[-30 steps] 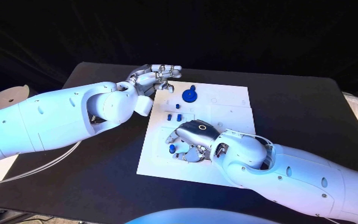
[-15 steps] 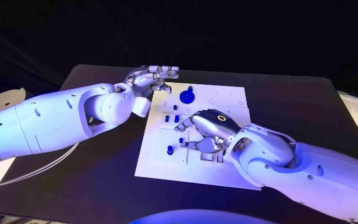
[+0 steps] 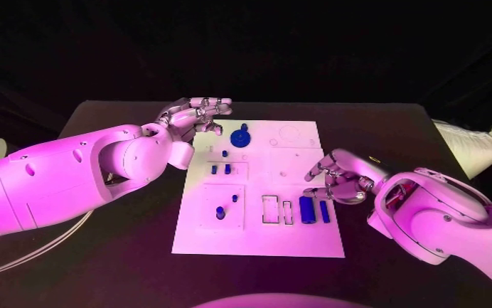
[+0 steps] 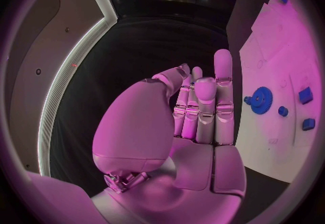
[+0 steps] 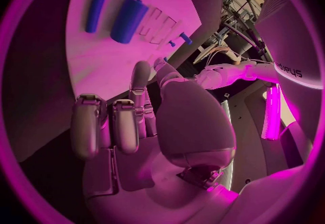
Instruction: Assemble the parts on the task board
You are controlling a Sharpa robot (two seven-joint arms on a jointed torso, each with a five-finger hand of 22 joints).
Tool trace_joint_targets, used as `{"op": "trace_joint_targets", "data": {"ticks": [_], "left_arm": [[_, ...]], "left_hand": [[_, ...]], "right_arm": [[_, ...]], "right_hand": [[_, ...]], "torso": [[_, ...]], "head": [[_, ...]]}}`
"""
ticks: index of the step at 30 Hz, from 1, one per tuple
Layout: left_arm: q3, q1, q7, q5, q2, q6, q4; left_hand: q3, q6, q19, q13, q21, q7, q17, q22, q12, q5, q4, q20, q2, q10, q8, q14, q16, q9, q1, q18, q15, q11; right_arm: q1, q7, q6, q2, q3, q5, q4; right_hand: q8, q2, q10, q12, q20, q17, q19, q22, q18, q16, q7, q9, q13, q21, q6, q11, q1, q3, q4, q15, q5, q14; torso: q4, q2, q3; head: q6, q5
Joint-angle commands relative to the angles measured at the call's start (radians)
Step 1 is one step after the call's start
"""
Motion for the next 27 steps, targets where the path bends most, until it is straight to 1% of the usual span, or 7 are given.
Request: {"op": "trace_joint_targets", "data": {"ticks": [1,6,8,12,14,19,27], "left_arm": [[-0.001,-0.002,0.005,-0.003,0.003,0.018,-0.001],[-0.002,-0.004,0.006,-0.003,0.005,0.02,-0.004],[-0.003,-0.004,0.006,-0.003,0.006,0.021,-0.006],[-0.003,-0.005,0.006,-0.003,0.007,0.022,-0.007],[-0.003,-0.005,0.005,-0.003,0.006,0.023,-0.008],[-0.003,-0.005,0.003,-0.003,0.005,0.024,-0.009],[-0.003,-0.005,0.002,-0.003,0.006,0.027,-0.009]], "left_hand": [[-0.003,-0.006,-0.005,0.001,-0.007,-0.001,-0.001,-0.001,0.006,0.007,-0.003,0.001,0.006,-0.005,0.0,-0.009,-0.001,0.0,-0.002,0.019,0.0,-0.001],[-0.003,-0.006,-0.005,0.001,-0.007,-0.001,-0.001,-0.001,0.006,0.007,-0.003,0.001,0.006,-0.005,0.0,-0.009,-0.001,0.0,-0.002,0.019,0.0,-0.001],[-0.003,-0.006,-0.005,0.001,-0.007,-0.001,-0.001,-0.001,0.006,0.007,-0.003,0.001,0.006,-0.005,0.0,-0.009,-0.001,0.0,-0.002,0.019,0.0,-0.001],[-0.004,-0.005,-0.005,0.001,-0.007,-0.001,-0.001,-0.002,0.008,0.007,-0.003,0.002,0.007,-0.005,0.001,-0.009,0.0,0.0,-0.003,0.019,0.0,-0.001],[-0.005,-0.005,-0.005,0.001,-0.007,0.0,-0.001,-0.002,0.008,0.006,-0.003,0.002,0.007,-0.005,0.001,-0.009,-0.001,0.0,-0.003,0.019,0.0,-0.001],[-0.005,-0.005,-0.005,0.001,-0.007,0.0,-0.002,-0.002,0.008,0.006,-0.003,0.002,0.007,-0.006,0.001,-0.01,-0.001,0.0,-0.004,0.019,0.0,-0.001],[-0.005,-0.005,-0.005,0.001,-0.008,0.0,-0.002,-0.002,0.009,0.006,-0.003,0.002,0.008,-0.006,0.001,-0.01,0.0,0.0,-0.004,0.019,0.0,-0.001]], "right_arm": [[-0.016,-0.151,0.027,-0.025,-0.004,0.04,0.025],[-0.03,-0.226,0.025,-0.042,-0.008,0.004,0.042],[-0.033,-0.241,0.027,-0.041,-0.008,-0.01,0.044],[-0.037,-0.256,0.036,-0.035,-0.009,-0.031,0.045],[-0.039,-0.26,0.044,-0.03,-0.009,-0.039,0.044],[-0.046,-0.265,0.056,-0.015,-0.01,-0.051,0.04],[-0.059,-0.269,0.085,0.015,-0.01,-0.082,0.024]], "right_hand": [[0.016,0.022,-0.006,0.27,-0.008,0.116,0.016,0.022,-0.012,0.02,-0.008,0.005,0.306,0.016,-0.007,0.001,-0.01,-0.044,0.03,0.0,0.018,0.08],[0.04,0.04,-0.02,0.432,-0.005,0.132,0.018,0.035,-0.014,0.031,-0.011,0.013,0.504,0.024,-0.015,0.004,-0.018,-0.103,0.076,0.002,0.062,0.082],[0.046,0.043,-0.02,0.457,-0.005,0.137,0.019,0.037,-0.015,0.035,-0.011,0.016,0.538,0.026,-0.017,0.004,-0.028,-0.123,0.094,0.001,0.091,0.082],[0.057,0.049,-0.017,0.489,-0.005,0.144,0.02,0.043,-0.016,0.039,-0.012,0.021,0.583,0.03,-0.02,0.004,-0.029,-0.152,0.115,0.001,0.096,0.083],[0.061,0.053,-0.014,0.504,-0.005,0.146,0.02,0.044,-0.016,0.041,-0.013,0.023,0.603,0.03,-0.021,0.004,-0.028,-0.161,0.121,0.001,0.098,0.084],[0.071,0.06,-0.007,0.533,-0.005,0.15,0.02,0.045,-0.016,0.043,-0.013,0.029,0.641,0.031,-0.022,0.003,-0.027,-0.181,0.126,0.001,0.115,0.084],[0.078,0.062,-0.006,0.541,-0.004,0.152,0.02,0.047,-0.017,0.044,-0.014,0.034,0.656,0.032,-0.024,0.003,-0.033,-0.2,0.128,0.001,0.109,0.084]], "torso": [[-0.0119,-0.004,-0.0009],[-0.0147,-0.006,-0.0011],[-0.0112,-0.006,-0.001],[-0.01,-0.005,-0.001],[-0.0086,-0.005,-0.0012],[-0.0124,-0.005,-0.0012],[-0.0114,-0.005,-0.0014]], "head": [[0.001,-0.013],[0.002,-0.016],[0.004,-0.018],[0.002,-0.018],[0.002,-0.018],[0.0,-0.014],[0.001,-0.01]]}}
